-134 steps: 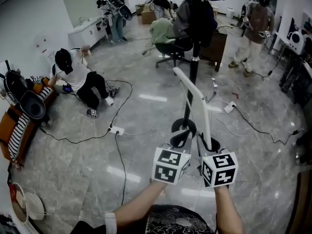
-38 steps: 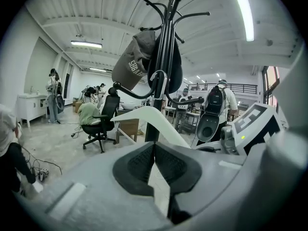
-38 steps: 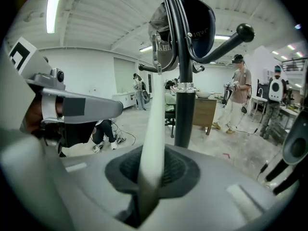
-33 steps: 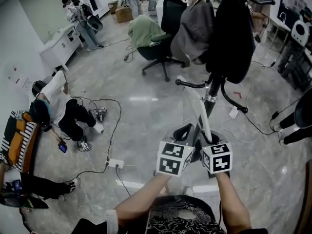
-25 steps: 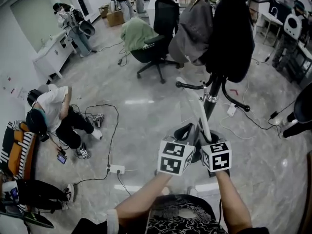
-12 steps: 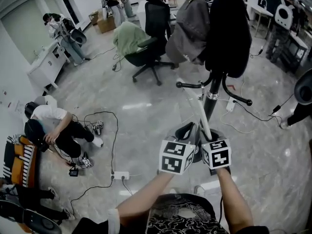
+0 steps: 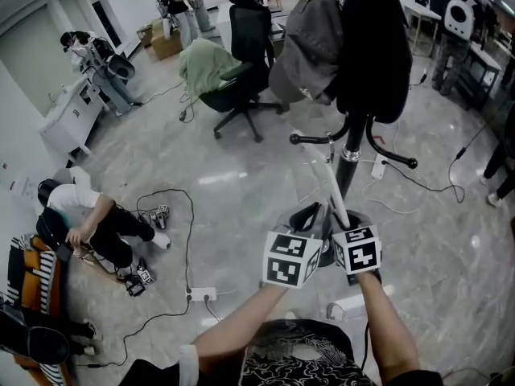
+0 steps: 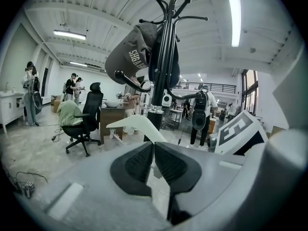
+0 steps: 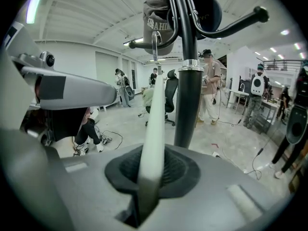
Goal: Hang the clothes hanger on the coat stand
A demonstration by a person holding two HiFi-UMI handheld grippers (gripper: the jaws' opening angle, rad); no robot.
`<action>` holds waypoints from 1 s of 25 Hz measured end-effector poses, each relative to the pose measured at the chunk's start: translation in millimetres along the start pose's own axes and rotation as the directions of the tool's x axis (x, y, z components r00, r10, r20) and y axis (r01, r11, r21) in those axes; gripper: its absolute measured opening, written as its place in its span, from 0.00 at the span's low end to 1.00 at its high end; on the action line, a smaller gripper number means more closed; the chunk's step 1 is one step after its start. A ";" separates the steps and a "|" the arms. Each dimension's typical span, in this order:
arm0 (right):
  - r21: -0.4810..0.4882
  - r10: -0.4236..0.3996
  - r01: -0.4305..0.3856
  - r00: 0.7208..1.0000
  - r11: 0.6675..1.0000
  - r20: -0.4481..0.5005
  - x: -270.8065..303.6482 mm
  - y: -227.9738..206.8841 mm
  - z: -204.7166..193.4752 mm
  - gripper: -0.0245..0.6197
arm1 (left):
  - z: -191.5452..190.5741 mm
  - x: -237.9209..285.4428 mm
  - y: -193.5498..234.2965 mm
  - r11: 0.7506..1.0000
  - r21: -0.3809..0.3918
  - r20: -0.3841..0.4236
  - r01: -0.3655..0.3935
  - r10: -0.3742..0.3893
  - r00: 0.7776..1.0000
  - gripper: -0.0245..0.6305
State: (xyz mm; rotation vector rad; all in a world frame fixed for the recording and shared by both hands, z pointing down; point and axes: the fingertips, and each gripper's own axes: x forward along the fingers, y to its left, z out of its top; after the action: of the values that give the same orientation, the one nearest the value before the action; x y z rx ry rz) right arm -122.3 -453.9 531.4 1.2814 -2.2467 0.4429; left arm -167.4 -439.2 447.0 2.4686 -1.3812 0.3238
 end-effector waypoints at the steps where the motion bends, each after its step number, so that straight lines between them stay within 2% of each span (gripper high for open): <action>1: 0.004 -0.002 0.002 1.000 1.000 -0.001 0.8 -0.1 0.2 0.12 | 0.2 0.5 0.4 1.000 0.000 0.000 0.003 -0.003 1.000 0.05; 25: 0.027 -0.062 0.063 0.998 0.998 -0.029 6.4 10.1 -12.9 0.12 | -19.8 -9.3 15.1 0.999 -0.015 -0.022 0.048 -0.049 0.999 0.05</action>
State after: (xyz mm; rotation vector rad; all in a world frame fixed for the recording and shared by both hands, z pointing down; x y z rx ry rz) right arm -130.3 -446.7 545.3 1.3472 -2.1781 0.4675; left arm -186.2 -432.3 464.6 2.4749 -1.3077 0.3291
